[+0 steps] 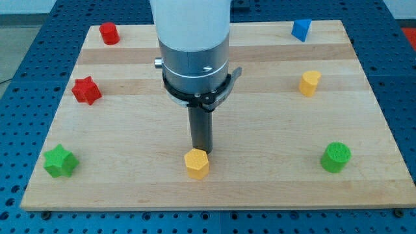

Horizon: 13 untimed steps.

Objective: Move yellow hexagon above green circle

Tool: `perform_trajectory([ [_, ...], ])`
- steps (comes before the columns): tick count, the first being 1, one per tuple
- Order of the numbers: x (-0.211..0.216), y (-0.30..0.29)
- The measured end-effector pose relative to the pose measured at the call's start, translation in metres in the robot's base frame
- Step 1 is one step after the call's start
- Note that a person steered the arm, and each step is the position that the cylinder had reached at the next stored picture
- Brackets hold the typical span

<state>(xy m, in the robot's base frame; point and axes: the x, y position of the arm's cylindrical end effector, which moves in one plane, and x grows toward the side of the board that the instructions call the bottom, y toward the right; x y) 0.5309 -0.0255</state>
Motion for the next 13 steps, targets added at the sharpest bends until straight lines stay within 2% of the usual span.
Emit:
perform_trajectory([
  [1, -0.006, 0.000],
  [2, -0.023, -0.031],
  [3, -0.021, -0.103],
  [4, 0.028, -0.140],
  [5, 0.059, -0.097],
  [6, 0.044, -0.032],
  [7, 0.005, 0.018],
  [8, 0.005, 0.049],
  [9, 0.031, 0.037],
  [11, -0.002, 0.108],
  [12, 0.009, 0.096],
  [13, 0.013, 0.033],
])
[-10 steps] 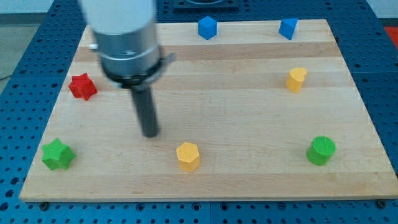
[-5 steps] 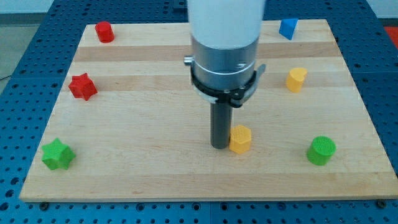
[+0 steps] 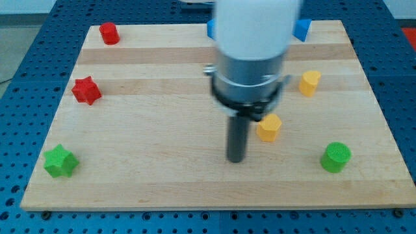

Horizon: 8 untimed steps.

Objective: Move yellow hexagon above green circle

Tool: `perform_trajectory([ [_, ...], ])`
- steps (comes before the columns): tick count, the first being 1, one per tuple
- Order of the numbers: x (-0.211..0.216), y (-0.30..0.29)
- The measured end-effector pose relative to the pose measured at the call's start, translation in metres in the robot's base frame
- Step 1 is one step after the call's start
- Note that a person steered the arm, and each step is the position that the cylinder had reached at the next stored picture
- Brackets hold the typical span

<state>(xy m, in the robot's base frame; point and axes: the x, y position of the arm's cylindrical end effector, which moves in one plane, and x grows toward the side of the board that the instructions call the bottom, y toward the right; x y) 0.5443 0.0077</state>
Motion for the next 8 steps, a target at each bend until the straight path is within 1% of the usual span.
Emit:
perform_trajectory([
  [1, -0.038, -0.011],
  [2, -0.067, 0.009],
  [3, -0.067, 0.069],
  [4, -0.065, 0.081],
  [5, -0.054, 0.049],
  [6, -0.041, 0.068],
  [7, -0.042, 0.118],
  [8, -0.042, 0.147],
])
